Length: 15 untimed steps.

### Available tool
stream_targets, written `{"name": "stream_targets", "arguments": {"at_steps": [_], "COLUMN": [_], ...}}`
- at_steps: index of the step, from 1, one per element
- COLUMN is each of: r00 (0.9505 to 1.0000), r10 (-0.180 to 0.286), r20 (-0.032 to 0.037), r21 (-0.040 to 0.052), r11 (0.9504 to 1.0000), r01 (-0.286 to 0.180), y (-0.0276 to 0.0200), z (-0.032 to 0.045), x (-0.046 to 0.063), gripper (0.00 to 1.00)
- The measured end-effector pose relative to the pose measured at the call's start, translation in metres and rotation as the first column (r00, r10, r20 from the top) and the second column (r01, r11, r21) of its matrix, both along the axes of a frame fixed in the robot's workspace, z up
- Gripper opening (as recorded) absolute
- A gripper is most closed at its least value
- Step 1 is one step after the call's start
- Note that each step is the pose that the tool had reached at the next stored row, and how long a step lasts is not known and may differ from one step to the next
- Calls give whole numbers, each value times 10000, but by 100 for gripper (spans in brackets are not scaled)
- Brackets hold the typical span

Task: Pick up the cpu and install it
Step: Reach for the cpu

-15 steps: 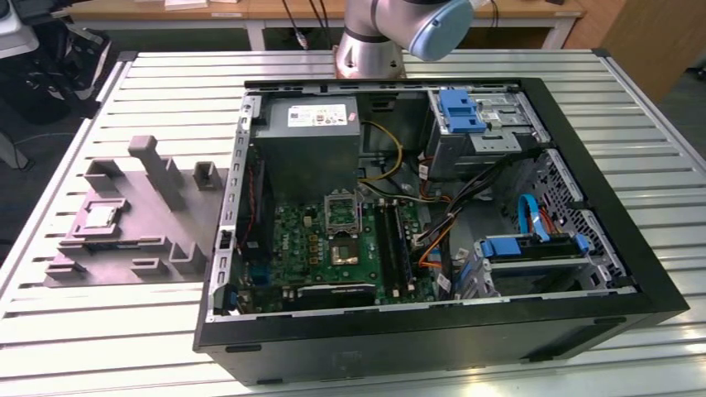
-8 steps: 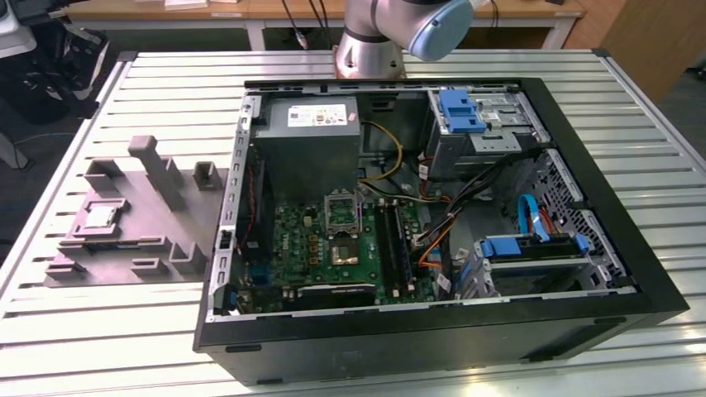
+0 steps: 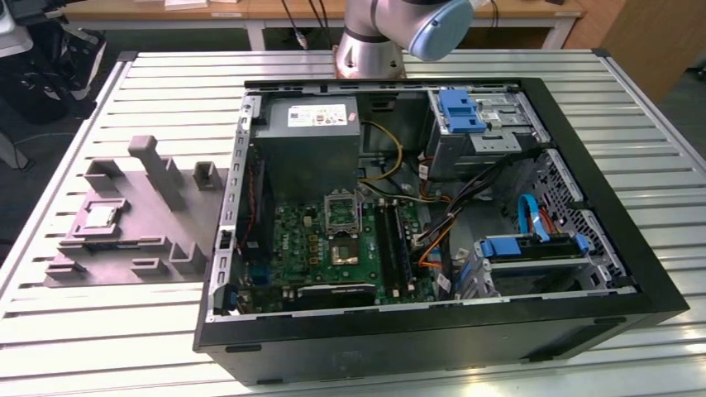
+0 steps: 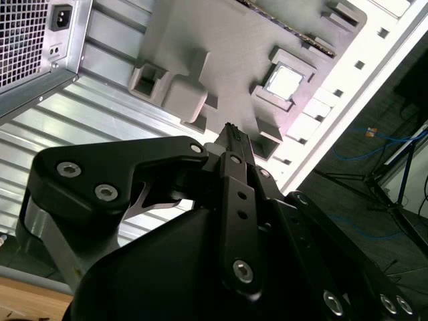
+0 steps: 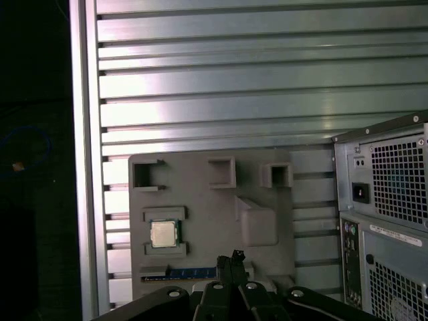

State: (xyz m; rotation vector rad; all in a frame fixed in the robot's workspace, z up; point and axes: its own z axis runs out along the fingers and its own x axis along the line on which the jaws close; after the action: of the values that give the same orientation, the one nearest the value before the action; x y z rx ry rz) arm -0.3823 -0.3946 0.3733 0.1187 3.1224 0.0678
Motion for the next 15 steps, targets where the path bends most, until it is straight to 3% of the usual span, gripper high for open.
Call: {"name": "stream_targets", "arguments": {"at_steps": [15], "r00": [10000], "r10": [0], "r20": [0], "r21": [0], "r11": [10000], "r01": [0], "y": [0], "z": [-2], "x": [-49], "gripper": [11]}}
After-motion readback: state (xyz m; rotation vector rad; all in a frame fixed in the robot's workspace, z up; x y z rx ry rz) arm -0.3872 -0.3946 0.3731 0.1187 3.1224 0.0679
